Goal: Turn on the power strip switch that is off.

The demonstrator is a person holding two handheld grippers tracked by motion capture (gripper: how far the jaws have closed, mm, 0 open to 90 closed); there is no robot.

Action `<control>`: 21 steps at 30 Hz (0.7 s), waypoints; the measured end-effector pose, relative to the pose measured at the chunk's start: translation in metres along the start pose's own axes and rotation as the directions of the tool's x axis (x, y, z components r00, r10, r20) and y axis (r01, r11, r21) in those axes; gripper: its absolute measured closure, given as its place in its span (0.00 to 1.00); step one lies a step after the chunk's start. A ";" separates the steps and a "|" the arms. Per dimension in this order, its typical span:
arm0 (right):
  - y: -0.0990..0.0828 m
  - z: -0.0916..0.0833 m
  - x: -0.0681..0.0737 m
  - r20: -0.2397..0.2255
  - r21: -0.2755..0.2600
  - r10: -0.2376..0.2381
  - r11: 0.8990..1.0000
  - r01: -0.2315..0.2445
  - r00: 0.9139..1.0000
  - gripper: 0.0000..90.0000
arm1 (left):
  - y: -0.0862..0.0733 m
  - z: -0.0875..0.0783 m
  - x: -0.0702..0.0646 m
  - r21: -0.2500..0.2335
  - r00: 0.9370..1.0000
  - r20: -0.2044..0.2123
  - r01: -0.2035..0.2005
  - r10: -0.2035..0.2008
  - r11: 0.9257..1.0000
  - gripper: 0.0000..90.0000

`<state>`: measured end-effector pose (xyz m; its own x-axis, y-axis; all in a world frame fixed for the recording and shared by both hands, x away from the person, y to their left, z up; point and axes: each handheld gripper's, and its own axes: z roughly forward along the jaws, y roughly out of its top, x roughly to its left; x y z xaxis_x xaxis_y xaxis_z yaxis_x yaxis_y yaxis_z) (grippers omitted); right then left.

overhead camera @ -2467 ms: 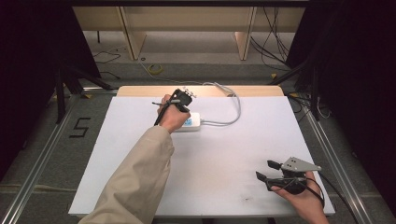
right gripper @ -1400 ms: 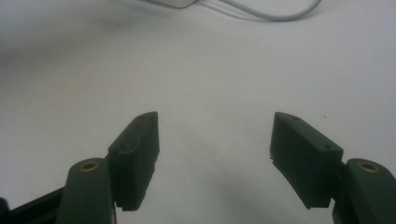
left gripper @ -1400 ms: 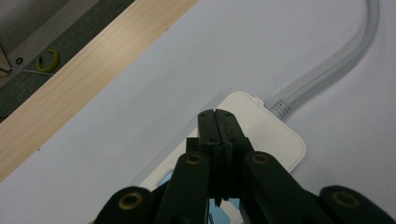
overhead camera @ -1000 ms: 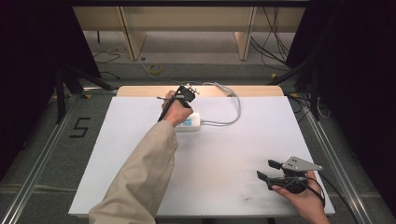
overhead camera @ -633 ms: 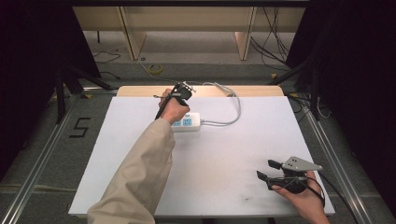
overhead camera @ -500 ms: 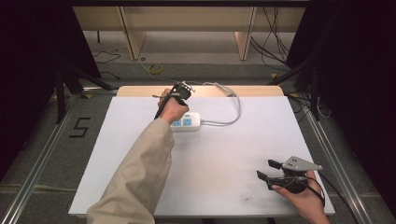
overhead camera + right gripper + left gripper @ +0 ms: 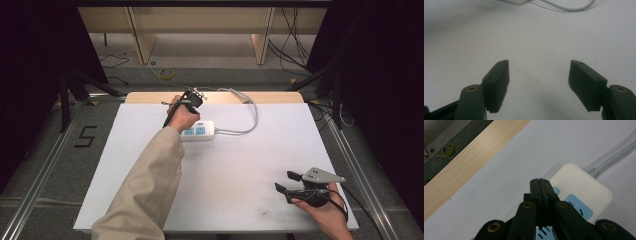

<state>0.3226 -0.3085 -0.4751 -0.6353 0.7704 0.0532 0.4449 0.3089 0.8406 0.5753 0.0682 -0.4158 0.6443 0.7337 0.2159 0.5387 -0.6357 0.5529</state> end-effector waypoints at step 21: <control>0.000 0.000 -0.001 0.001 0.001 0.001 1.000 -0.001 1.000 0.38 | -0.020 0.008 0.015 0.062 0.999 -0.033 0.018 -0.016 0.998 1.00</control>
<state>0.3231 -0.3093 -0.4755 -0.6346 0.7710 0.0534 0.4457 0.3087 0.8403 0.5781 0.0896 -0.4298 0.6172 0.7513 0.2336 0.5826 -0.6360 0.5061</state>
